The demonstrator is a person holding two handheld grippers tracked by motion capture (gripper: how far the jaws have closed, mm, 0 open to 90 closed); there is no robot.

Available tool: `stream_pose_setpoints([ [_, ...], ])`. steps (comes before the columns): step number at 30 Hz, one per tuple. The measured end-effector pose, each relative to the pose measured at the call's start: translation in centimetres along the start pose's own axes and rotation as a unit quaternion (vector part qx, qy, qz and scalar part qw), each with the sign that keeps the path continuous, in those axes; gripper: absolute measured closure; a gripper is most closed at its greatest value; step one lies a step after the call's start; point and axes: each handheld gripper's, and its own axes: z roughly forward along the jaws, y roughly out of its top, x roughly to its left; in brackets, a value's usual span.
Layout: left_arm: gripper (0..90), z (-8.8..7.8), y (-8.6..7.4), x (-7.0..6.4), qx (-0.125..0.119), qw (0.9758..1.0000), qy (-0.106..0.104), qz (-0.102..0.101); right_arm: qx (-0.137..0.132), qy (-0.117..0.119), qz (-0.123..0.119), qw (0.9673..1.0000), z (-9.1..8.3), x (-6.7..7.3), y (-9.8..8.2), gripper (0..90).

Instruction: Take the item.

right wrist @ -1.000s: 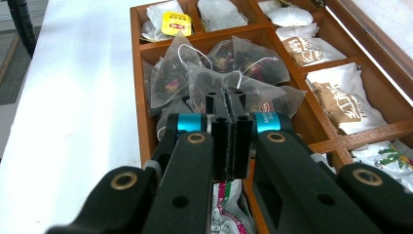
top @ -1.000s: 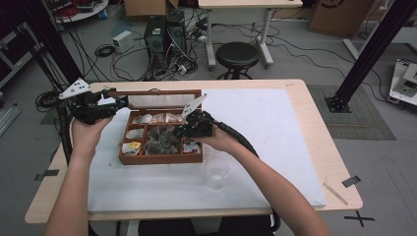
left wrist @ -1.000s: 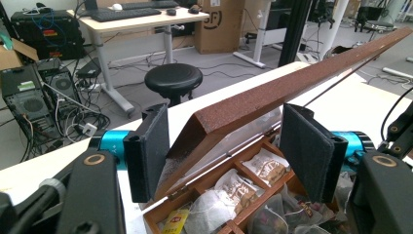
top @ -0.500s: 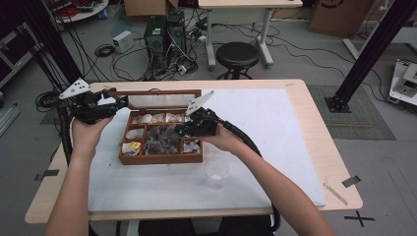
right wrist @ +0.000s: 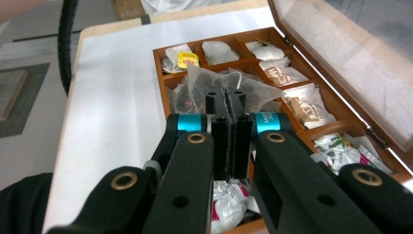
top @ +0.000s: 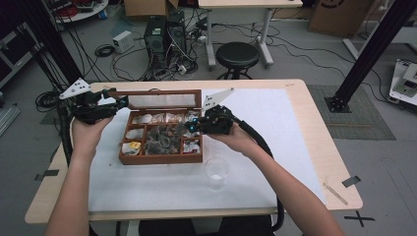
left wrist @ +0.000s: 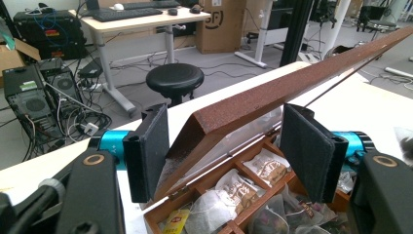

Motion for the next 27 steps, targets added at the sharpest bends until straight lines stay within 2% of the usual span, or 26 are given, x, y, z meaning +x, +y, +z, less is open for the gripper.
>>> stream_pose_setpoints([
  [16,35.5,0.0,0.0,0.0,0.001,1.0000,0.001,0.001,-0.023,-0.014,0.017,0.9995,-5.1,1.1,-2.2,90.0],
  [22,35.4,0.0,0.0,-0.1,0.001,1.0000,0.001,0.001,-0.040,-0.017,0.031,0.9986,-7.0,2.1,-3.4,90.0],
  [27,35.3,0.0,0.0,-0.1,0.002,1.0000,0.002,0.000,-0.044,-0.018,0.032,0.9984,-8.2,3.2,-4.5,90.0],
])
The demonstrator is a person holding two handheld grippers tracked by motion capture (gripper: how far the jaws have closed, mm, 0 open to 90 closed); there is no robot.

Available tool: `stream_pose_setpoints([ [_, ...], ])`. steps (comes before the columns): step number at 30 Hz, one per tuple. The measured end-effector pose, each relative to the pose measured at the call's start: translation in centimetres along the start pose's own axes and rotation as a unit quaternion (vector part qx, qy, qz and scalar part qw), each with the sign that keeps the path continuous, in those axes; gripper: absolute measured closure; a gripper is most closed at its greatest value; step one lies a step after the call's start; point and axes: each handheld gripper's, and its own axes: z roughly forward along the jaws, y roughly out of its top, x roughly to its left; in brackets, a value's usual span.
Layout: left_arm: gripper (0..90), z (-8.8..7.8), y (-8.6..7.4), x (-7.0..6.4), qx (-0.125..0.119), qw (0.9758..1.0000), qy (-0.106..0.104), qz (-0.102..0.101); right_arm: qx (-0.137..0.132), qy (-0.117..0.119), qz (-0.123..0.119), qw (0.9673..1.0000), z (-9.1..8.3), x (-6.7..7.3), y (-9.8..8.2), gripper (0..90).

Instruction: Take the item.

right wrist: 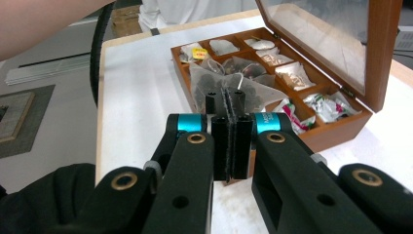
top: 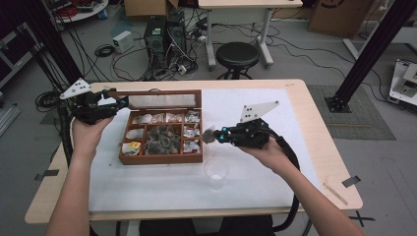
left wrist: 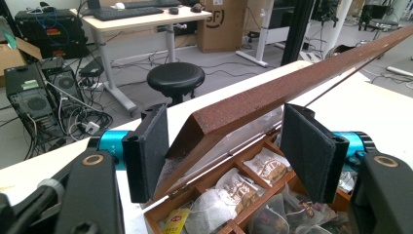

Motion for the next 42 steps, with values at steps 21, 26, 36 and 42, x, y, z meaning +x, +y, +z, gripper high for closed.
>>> stream_pose_setpoints([
  [21,35.0,0.0,-0.1,-0.1,-0.002,1.0000,0.002,-0.001,0.002,0.021,0.002,0.9998,-1.6,3.4,-4.2,90.0],
  [26,35.0,0.0,-0.1,-0.1,-0.003,1.0000,0.003,-0.001,0.011,0.024,0.003,0.9996,-1.3,3.7,-5.0,90.0],
  [36,34.7,0.0,-0.2,-0.2,-0.003,1.0000,0.004,-0.001,0.031,0.029,0.008,0.9991,-0.4,3.9,-5.9,90.0],
  [42,34.6,0.0,-0.2,-0.2,-0.003,1.0000,0.005,-0.001,0.038,0.029,0.008,0.9988,-0.1,3.9,-6.1,90.0],
])
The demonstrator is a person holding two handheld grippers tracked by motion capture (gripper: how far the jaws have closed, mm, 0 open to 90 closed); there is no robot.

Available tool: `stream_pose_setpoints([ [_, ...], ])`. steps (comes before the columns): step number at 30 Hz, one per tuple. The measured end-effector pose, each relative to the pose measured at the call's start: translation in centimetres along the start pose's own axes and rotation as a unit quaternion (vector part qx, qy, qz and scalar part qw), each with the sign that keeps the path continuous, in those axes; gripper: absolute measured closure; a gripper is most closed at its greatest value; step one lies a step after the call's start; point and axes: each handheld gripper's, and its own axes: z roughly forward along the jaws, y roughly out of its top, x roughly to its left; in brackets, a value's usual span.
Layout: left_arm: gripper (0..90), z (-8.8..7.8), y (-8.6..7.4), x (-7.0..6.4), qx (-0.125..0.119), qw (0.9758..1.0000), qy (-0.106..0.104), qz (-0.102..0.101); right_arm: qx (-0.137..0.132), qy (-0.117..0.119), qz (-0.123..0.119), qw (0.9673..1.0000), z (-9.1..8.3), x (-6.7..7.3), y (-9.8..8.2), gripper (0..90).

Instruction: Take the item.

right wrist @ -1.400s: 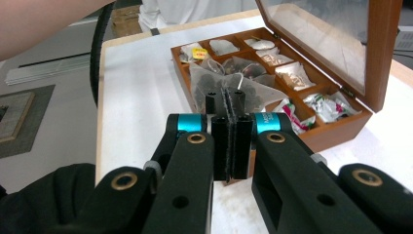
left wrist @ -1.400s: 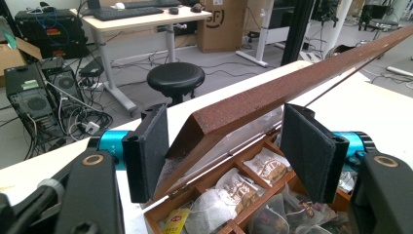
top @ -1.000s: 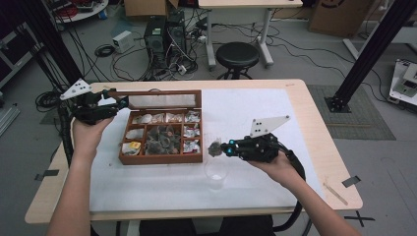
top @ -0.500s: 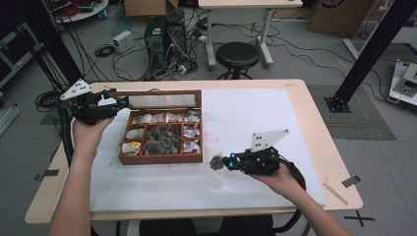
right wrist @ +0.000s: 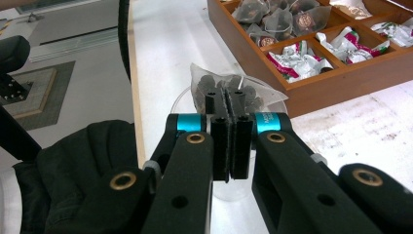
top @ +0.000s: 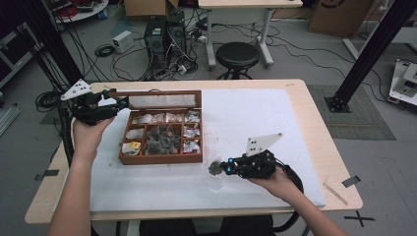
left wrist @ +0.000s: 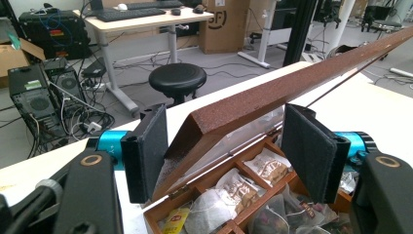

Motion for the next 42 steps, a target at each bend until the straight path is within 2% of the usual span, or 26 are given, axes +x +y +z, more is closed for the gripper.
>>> stream_pose_setpoints([
  [8,34.4,0.0,0.0,0.0,0.001,1.0000,0.001,0.001,-0.001,0.000,0.004,1.0000,0.2,-0.2,-0.1,81.7],
  [14,34.4,0.0,0.0,0.0,0.001,1.0000,0.000,0.001,-0.011,-0.002,0.007,0.9999,0.0,-0.1,0.0,76.0],
  [27,34.2,0.0,-0.1,0.0,-0.001,1.0000,0.000,0.000,-0.048,-0.014,0.019,0.9986,-1.2,-1.0,0.4,60.7],
  [42,34.1,-0.1,-0.2,-0.1,-0.001,1.0000,0.000,0.001,-0.086,-0.034,0.041,0.9949,-2.9,-2.7,0.4,49.7],
])
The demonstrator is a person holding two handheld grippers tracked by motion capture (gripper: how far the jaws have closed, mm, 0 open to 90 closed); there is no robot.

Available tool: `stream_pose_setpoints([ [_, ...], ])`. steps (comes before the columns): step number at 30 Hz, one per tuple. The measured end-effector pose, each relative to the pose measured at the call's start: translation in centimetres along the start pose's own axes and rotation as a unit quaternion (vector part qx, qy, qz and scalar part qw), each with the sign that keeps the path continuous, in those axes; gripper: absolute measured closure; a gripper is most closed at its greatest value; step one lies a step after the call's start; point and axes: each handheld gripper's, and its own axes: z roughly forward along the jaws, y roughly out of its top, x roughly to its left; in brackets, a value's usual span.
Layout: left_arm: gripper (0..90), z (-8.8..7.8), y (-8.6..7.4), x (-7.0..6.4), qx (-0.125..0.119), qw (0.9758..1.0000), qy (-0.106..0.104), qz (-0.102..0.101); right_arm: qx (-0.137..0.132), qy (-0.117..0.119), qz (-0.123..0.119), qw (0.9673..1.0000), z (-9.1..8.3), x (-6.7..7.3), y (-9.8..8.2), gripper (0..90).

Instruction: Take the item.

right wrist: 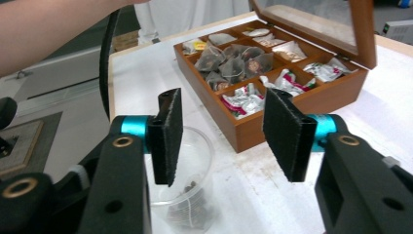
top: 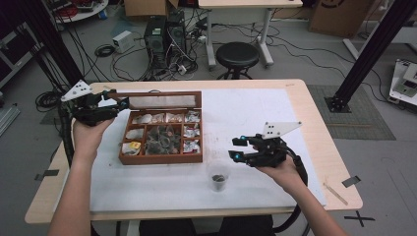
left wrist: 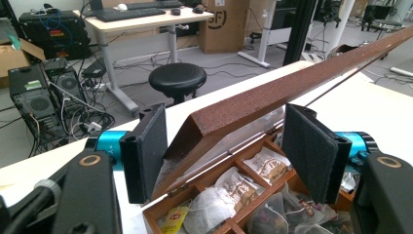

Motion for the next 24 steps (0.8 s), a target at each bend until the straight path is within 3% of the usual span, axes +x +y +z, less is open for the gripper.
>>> stream_pose_setpoints([
  [13,34.0,0.0,-0.1,0.1,-0.003,1.0000,-0.002,-0.001,-0.016,-0.043,0.027,0.9986,-1.6,-1.9,-0.2,40.6],
  [24,34.0,0.0,-0.1,0.1,-0.003,1.0000,-0.002,-0.001,-0.020,-0.052,0.023,0.9982,-2.2,-2.2,-0.2,39.6],
])
